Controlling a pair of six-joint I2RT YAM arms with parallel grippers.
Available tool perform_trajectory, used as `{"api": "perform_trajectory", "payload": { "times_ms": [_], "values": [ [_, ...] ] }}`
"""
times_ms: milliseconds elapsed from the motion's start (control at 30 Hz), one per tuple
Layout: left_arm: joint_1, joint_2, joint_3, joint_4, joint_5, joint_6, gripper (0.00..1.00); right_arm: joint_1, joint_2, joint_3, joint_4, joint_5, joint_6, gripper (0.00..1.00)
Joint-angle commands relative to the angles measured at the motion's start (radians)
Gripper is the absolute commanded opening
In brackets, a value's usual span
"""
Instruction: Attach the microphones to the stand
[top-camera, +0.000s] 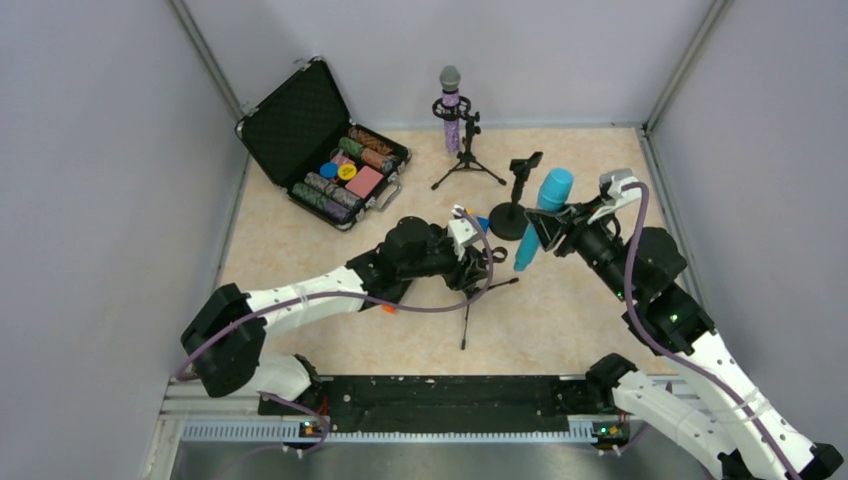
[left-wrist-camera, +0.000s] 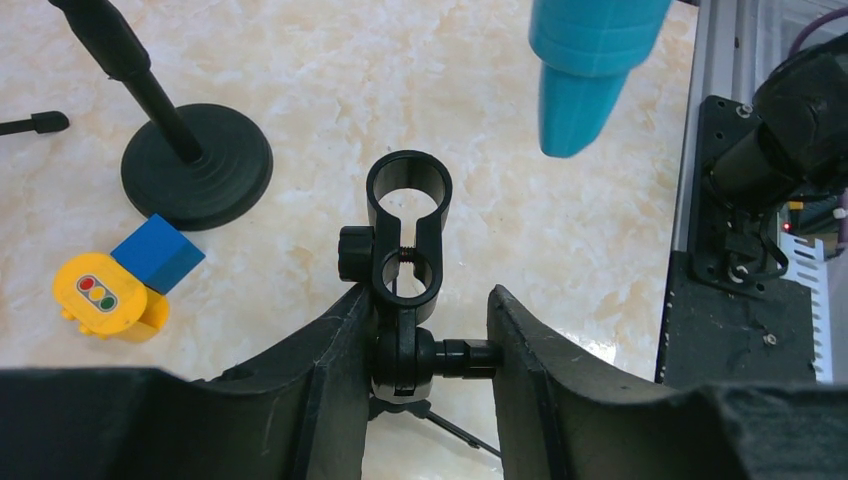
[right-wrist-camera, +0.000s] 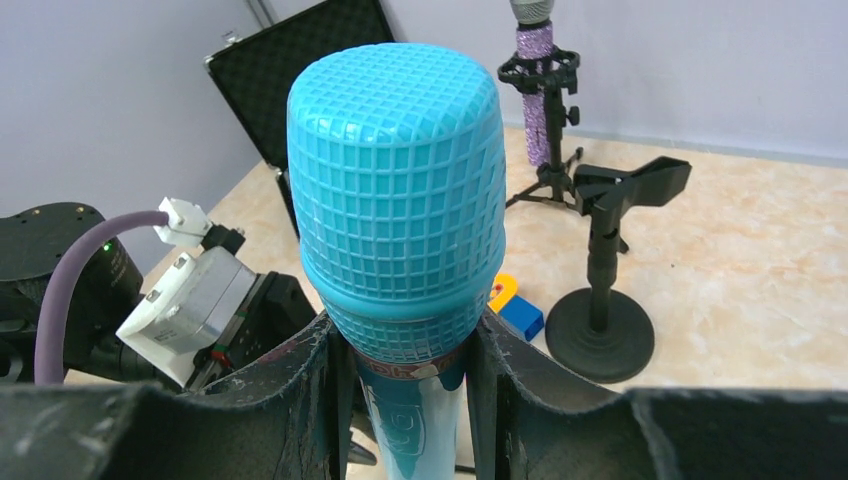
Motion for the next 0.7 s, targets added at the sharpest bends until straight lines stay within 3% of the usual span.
{"api": "perform_trajectory", "payload": {
  "times_ms": [0,200,300,600,667],
  "values": [
    [-0.014,-0.058,-0.05,-0.083,0.045,0.025,0.19,-0.004,-0.009,0.038,0.101,-0.062,-0.013,0.0],
    [-0.014,-0.077,-0.078,-0.094,0.092,0.088,0.21,-0.003,-0.011,0.037,0.107,-0.066,-0.012,0.0],
    [-0.014,-0.073,-0.078,-0.107,0.106,0.109,0.27,-0.004,-0.011,0.027,0.121,-0.097,-0.012,0.0],
    [-0.014,-0.124,-0.12,-0.03,0.06,0.068,0.78,-0.004,-0.003,0.018,0.151,-0.119,-0.009,0.0],
    [-0.014,-0.149,-0.142,0.013,0.033,0.041,0.85,-0.004,-0.005,0.019,0.149,-0.12,-0.011,0.0]
  ]
}}
